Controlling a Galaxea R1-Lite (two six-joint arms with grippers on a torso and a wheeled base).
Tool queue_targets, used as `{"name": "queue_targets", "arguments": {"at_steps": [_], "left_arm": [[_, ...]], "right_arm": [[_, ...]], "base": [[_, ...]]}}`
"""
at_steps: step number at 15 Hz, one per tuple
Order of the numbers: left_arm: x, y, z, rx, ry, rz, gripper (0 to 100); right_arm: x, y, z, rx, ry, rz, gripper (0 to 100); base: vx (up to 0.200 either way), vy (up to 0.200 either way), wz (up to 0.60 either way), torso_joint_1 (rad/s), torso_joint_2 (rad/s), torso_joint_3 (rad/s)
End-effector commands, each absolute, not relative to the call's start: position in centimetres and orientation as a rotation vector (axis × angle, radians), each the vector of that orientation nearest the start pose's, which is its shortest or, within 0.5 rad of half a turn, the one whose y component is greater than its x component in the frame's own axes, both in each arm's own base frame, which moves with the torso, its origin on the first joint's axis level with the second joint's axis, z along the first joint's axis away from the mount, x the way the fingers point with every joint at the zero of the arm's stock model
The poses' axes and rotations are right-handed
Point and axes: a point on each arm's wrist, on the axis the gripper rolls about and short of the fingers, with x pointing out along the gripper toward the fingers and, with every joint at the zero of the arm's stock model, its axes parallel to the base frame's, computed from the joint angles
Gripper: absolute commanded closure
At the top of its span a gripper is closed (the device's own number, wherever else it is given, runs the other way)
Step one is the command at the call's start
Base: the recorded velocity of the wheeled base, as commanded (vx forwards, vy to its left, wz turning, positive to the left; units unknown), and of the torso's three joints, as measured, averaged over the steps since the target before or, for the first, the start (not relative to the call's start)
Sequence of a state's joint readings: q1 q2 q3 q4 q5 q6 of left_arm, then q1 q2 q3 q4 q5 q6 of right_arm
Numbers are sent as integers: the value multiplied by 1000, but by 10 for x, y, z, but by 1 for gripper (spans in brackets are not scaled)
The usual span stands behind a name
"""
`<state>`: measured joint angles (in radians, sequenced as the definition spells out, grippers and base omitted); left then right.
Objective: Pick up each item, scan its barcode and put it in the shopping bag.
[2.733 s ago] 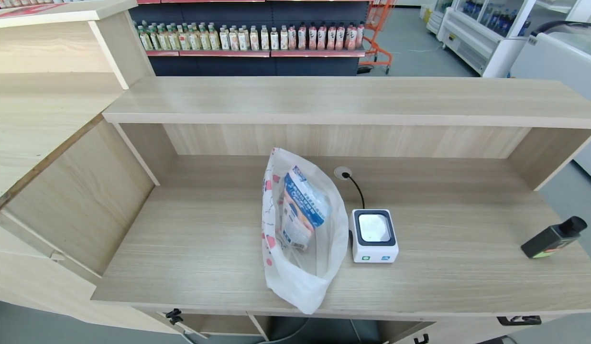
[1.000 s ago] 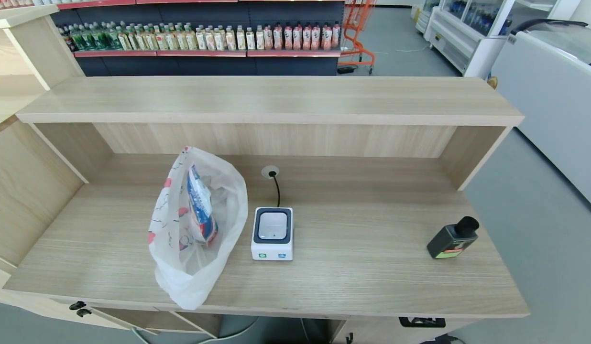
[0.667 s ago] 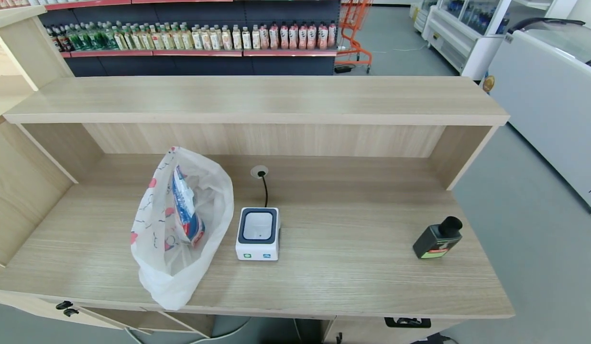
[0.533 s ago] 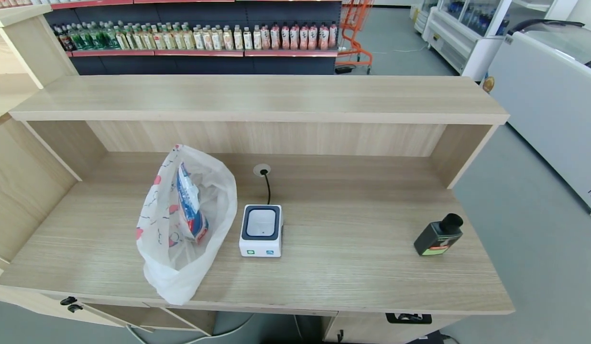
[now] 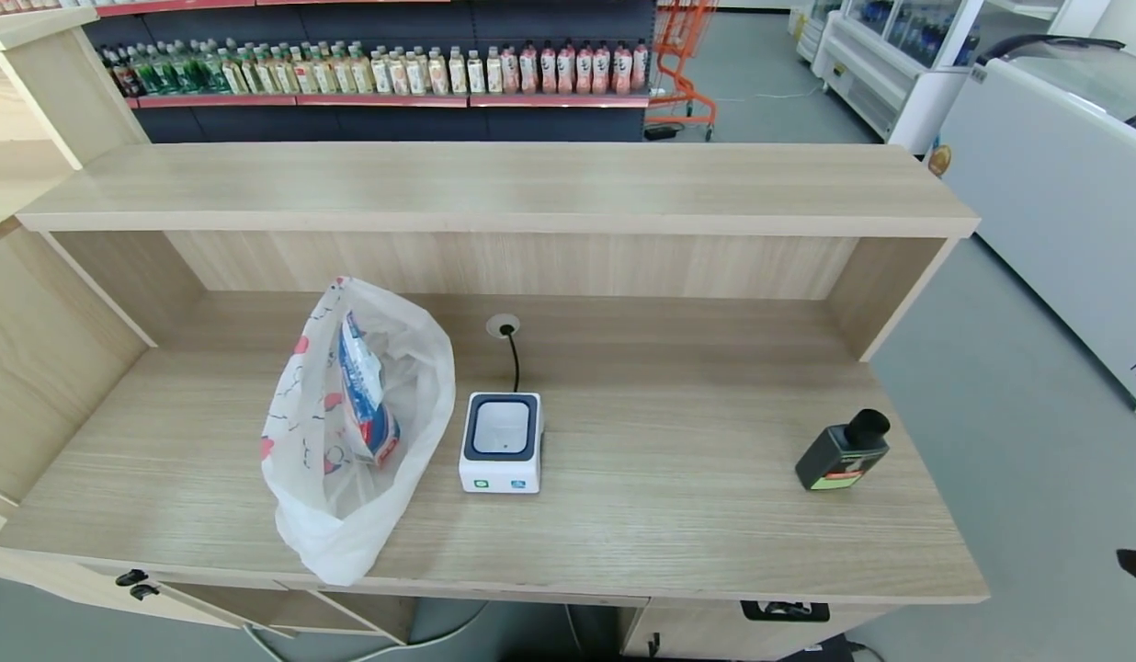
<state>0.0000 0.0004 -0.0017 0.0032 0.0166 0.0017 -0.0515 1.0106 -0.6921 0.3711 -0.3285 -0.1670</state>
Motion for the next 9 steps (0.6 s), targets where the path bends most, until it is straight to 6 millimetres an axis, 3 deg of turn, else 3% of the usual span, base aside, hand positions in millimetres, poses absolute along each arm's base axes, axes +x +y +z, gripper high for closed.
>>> {"name": "queue_targets", "arguments": {"at_steps": [1,4,9], "left_arm": [[-23,0,76,2,2,17,0],[-23,0,76,2,2,17,0],[-23,0,76,2,2,17,0]], "right_arm": [[167,-17,192,-300,870,-291,0],[190,-21,177,-327,956,-283,0],[227,-27,162,-381,898,-301,0]], "base": [[0,0,0,0,0,0],[0,0,0,0,0,0],[0,0,0,0,0,0]]}}
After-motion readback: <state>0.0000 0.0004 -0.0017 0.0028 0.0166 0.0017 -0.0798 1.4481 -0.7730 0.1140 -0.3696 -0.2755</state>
